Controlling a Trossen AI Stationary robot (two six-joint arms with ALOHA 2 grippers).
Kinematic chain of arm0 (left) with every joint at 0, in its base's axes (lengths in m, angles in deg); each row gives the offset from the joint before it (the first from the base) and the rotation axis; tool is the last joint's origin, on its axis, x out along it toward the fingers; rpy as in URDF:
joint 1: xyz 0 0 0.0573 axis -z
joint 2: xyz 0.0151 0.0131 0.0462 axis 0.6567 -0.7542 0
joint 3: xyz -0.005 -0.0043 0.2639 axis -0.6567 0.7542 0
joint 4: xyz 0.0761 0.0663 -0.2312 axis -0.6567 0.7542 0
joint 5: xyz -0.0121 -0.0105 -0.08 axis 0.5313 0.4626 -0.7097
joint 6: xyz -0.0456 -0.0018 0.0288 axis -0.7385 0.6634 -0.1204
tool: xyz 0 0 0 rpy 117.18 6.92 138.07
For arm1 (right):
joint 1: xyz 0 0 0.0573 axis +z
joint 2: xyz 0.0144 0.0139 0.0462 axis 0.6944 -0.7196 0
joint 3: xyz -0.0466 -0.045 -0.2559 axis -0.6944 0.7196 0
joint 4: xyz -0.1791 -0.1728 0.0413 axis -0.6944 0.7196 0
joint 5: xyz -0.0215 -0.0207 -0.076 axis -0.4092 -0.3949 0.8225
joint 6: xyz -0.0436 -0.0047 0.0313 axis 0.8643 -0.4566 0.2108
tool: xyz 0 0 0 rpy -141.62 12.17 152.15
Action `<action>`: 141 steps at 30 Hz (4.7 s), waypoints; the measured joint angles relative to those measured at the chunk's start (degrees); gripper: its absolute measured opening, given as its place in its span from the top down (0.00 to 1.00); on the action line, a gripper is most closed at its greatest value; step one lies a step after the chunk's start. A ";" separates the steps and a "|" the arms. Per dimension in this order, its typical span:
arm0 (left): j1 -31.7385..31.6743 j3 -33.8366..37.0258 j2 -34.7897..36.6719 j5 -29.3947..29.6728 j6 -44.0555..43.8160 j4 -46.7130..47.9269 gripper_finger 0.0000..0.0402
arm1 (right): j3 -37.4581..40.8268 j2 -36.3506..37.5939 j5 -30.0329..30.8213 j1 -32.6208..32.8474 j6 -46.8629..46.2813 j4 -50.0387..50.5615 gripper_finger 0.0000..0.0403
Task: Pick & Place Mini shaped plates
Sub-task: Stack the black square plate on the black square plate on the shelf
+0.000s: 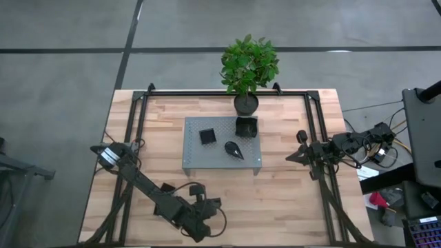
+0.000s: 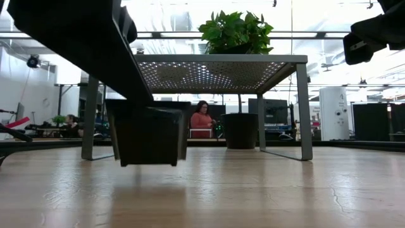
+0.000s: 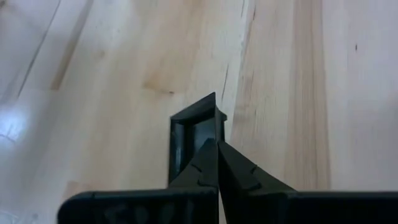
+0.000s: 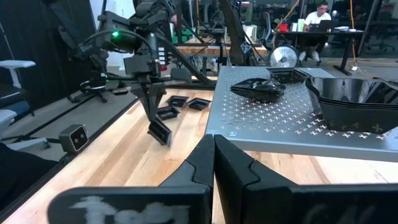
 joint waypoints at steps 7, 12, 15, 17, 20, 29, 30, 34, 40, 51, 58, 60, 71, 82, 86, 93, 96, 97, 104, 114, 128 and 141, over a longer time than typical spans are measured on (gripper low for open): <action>0.02 -2.08 0.00 0.68 0.26 3.33 1.00 | 0.00 0.00 0.00 -0.02 0.13 0.00 0.98; 0.02 -5.70 0.02 2.47 1.87 8.39 1.00 | 0.00 0.00 0.00 0.00 0.12 0.00 0.98; 0.03 -8.71 0.03 3.87 3.13 12.43 1.00 | 0.00 0.00 0.00 -0.02 0.09 -0.02 0.98; 0.04 -10.87 0.07 4.33 3.60 15.24 1.00 | 0.00 0.00 0.00 0.00 0.11 0.00 0.98; 0.04 -13.64 0.07 5.13 5.03 17.83 1.00 | 0.00 0.00 0.00 -0.01 0.13 0.00 0.98; 0.07 -21.77 0.11 9.39 8.91 27.66 1.00 | 0.00 -0.01 0.00 -0.01 0.03 0.00 0.98; 0.07 -22.56 0.11 10.50 9.64 28.58 1.00 | 0.02 0.00 0.00 0.00 0.13 0.00 0.98; 0.07 -25.18 0.11 15.43 11.12 33.24 1.00 | 0.00 0.00 0.00 -0.02 0.05 0.00 0.98; -0.65 -27.68 0.11 21.65 12.17 41.60 1.00 | 0.00 0.00 0.00 -0.01 0.13 0.00 0.98; -6.85 -27.39 0.11 27.66 16.39 49.61 1.00 | 0.00 0.00 0.00 0.00 0.10 0.00 0.98; -10.49 -26.33 0.11 31.11 15.41 54.99 1.00 | 0.00 0.00 0.00 -0.02 0.03 0.00 0.98; -11.53 -25.56 0.11 31.08 14.38 56.10 1.00 | 0.02 0.00 0.00 -0.02 0.11 0.00 0.98; -14.58 -19.35 1.21 31.73 10.44 55.73 1.00 | 0.00 0.00 0.00 0.00 0.00 0.00 0.98; -14.51 -13.44 5.41 32.85 16.15 45.20 1.00 | 0.00 0.00 0.00 -0.02 0.15 -0.02 0.98; -14.61 -10.65 7.93 30.95 20.44 38.74 1.00 | 0.02 -0.02 -0.01 0.00 0.07 0.00 0.98; -14.67 -3.65 14.60 29.59 23.51 30.41 1.00 | 0.02 -0.02 0.00 0.00 0.12 0.00 0.98; -14.95 0.21 17.64 28.57 27.30 24.00 1.00 | 0.02 -0.02 0.00 0.00 0.10 0.00 0.98; -15.06 1.36 18.22 28.51 28.53 22.17 1.00 | 0.02 -0.02 0.00 0.00 0.15 0.00 0.98; -16.97 5.65 19.39 28.50 30.10 16.99 1.00 | 0.02 -0.02 0.00 0.00 0.02 0.00 0.98; -17.87 5.25 18.73 30.32 30.56 16.79 1.00 | 0.02 -0.04 0.00 -0.01 0.03 0.00 0.98; -18.99 5.25 18.69 27.86 30.34 15.86 1.00 | 0.02 -0.04 0.00 0.00 0.03 0.00 0.98; -18.99 5.25 18.67 27.03 30.59 15.75 1.00 | 0.02 -0.04 0.00 0.00 0.00 0.00 0.98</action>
